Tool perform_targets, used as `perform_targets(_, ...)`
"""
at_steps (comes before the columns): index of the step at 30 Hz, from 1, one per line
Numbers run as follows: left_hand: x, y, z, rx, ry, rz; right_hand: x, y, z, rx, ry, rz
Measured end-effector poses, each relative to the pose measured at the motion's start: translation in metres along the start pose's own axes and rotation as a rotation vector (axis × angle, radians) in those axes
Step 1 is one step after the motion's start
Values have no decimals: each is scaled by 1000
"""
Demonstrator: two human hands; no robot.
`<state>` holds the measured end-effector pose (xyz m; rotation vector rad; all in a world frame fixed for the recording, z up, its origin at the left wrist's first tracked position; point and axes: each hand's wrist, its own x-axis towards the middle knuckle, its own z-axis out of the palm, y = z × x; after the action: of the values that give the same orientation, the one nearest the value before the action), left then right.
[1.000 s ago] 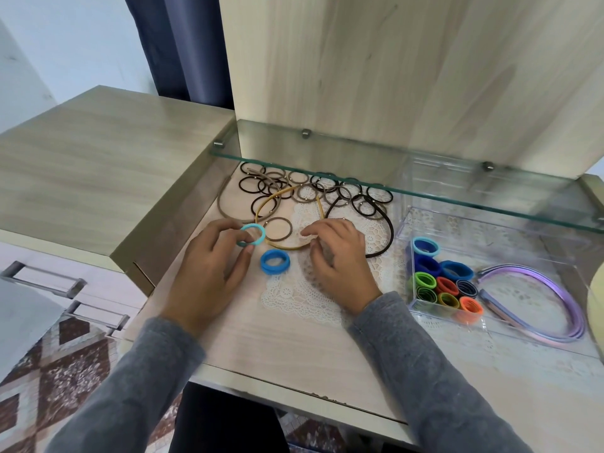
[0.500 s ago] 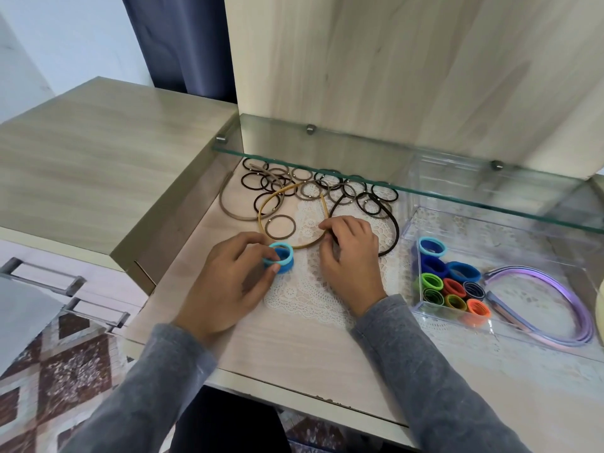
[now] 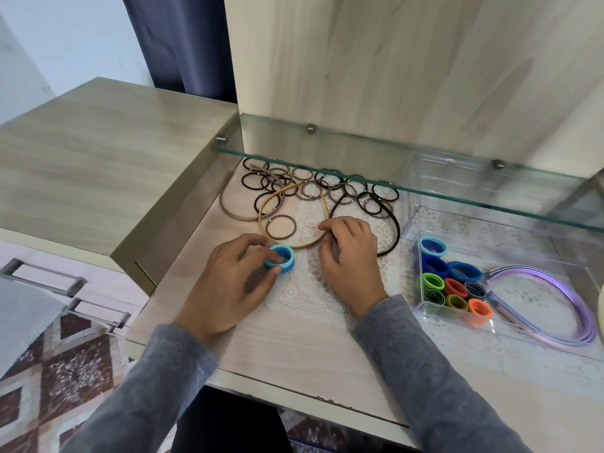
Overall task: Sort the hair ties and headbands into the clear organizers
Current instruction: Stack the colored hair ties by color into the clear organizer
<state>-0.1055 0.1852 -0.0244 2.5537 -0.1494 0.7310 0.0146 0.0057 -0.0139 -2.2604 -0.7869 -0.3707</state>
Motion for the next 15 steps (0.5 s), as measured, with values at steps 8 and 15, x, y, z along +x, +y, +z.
perform_targets(8, 0, 0, 1, 14, -15, -13, -1, -1, -2, -7, -50, 20)
perform_targets(15, 0, 7, -7, -23, 3, -104, -2, -3, -3, -45, -72, -10)
